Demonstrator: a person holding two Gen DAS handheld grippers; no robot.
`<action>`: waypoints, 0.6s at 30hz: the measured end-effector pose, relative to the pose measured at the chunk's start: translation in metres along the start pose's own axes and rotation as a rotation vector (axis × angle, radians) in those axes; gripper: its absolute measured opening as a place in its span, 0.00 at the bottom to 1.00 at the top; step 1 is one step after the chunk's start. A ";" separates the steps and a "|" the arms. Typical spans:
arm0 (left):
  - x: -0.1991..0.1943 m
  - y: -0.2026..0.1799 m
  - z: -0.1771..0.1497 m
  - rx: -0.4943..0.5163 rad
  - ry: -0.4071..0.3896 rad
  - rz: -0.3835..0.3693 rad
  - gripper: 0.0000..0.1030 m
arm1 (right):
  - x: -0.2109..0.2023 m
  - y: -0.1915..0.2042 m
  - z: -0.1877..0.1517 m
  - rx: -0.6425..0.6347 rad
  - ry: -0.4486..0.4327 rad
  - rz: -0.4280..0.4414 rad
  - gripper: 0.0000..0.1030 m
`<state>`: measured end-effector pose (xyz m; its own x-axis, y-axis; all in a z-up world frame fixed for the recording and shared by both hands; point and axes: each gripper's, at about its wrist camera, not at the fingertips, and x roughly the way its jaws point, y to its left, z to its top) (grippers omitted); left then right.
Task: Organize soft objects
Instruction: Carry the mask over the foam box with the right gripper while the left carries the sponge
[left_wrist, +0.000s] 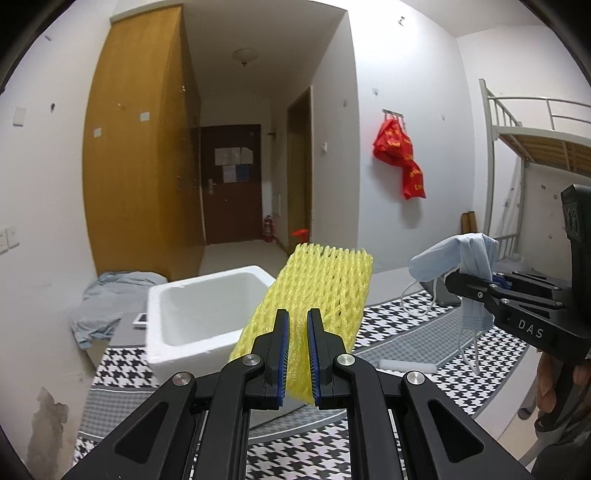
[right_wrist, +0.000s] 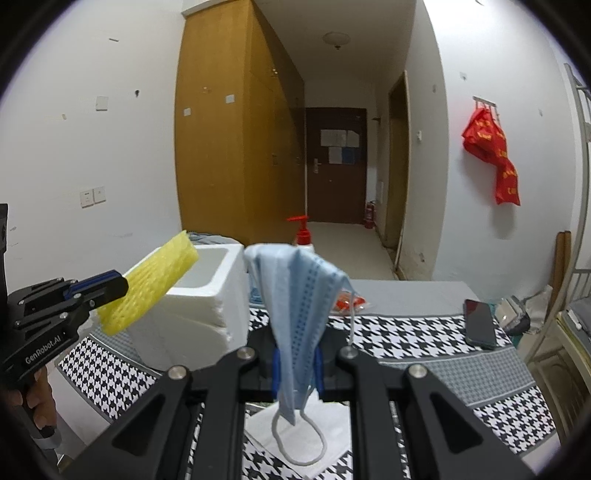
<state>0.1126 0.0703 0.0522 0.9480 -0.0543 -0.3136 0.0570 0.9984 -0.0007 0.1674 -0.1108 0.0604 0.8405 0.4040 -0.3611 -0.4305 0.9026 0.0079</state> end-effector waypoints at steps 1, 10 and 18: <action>-0.002 0.001 0.001 -0.002 -0.003 0.008 0.10 | 0.001 0.003 0.002 -0.006 -0.003 0.007 0.17; -0.013 0.019 0.006 -0.023 -0.022 0.081 0.10 | 0.013 0.026 0.014 -0.050 -0.016 0.076 0.17; -0.019 0.039 0.006 -0.046 -0.030 0.150 0.10 | 0.026 0.046 0.024 -0.081 -0.025 0.127 0.17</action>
<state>0.0989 0.1105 0.0636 0.9537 0.0958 -0.2852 -0.0998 0.9950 0.0005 0.1777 -0.0551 0.0741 0.7847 0.5190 -0.3391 -0.5587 0.8291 -0.0238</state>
